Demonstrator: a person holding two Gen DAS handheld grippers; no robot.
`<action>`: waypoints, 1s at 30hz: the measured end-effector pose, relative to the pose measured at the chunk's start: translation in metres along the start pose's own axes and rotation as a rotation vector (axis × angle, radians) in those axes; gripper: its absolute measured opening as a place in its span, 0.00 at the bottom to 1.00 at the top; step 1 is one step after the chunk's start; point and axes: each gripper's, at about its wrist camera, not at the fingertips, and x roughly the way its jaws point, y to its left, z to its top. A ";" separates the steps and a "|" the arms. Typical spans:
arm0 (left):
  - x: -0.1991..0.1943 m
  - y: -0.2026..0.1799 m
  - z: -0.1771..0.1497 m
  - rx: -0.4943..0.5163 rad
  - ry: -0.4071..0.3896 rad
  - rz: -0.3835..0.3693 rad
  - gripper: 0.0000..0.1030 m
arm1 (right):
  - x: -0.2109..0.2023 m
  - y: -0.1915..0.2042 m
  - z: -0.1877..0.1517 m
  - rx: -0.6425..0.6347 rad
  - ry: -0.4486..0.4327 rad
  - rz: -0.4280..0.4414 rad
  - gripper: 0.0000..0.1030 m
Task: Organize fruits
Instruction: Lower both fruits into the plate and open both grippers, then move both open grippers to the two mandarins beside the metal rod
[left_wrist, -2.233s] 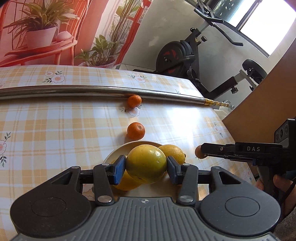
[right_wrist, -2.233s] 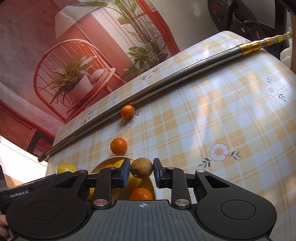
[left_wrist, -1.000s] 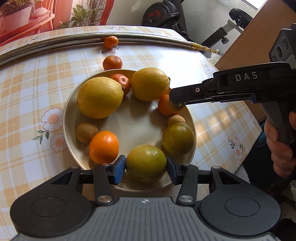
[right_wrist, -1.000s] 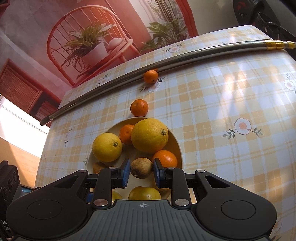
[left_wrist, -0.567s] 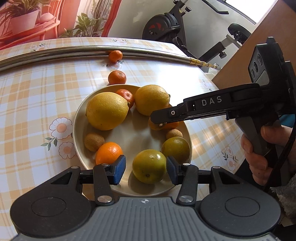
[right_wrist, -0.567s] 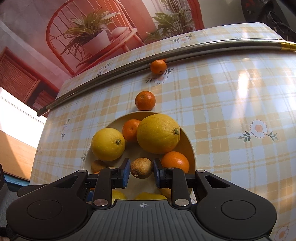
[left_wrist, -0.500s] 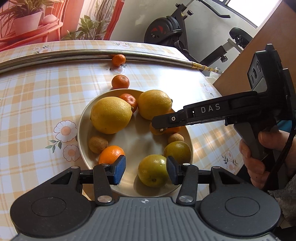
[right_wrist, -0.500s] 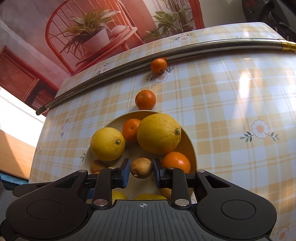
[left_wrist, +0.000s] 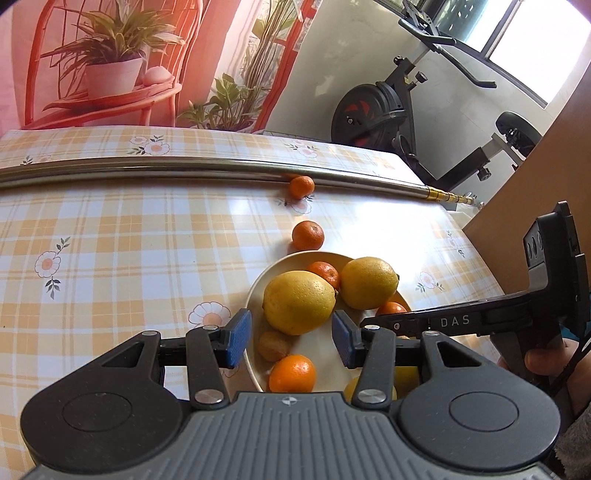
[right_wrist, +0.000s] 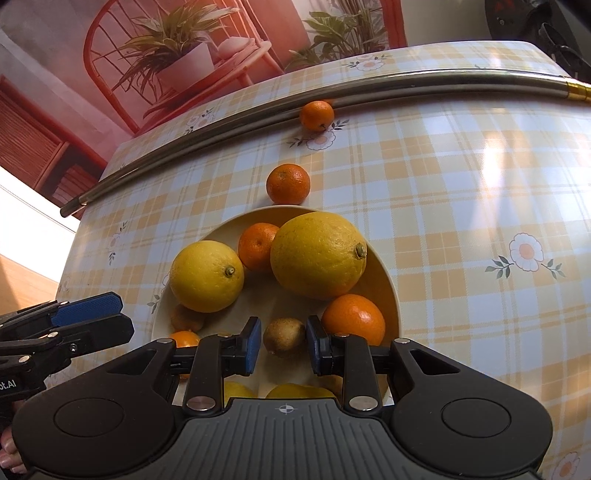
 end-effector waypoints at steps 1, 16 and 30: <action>-0.001 0.001 0.002 -0.002 -0.003 0.005 0.49 | 0.000 -0.001 0.000 0.003 -0.003 0.001 0.25; -0.042 0.041 0.052 -0.034 -0.132 0.106 0.49 | -0.038 -0.012 0.012 0.047 -0.114 0.049 0.27; -0.030 0.046 0.075 -0.050 -0.188 0.220 0.49 | -0.046 -0.027 0.038 0.031 -0.183 0.009 0.30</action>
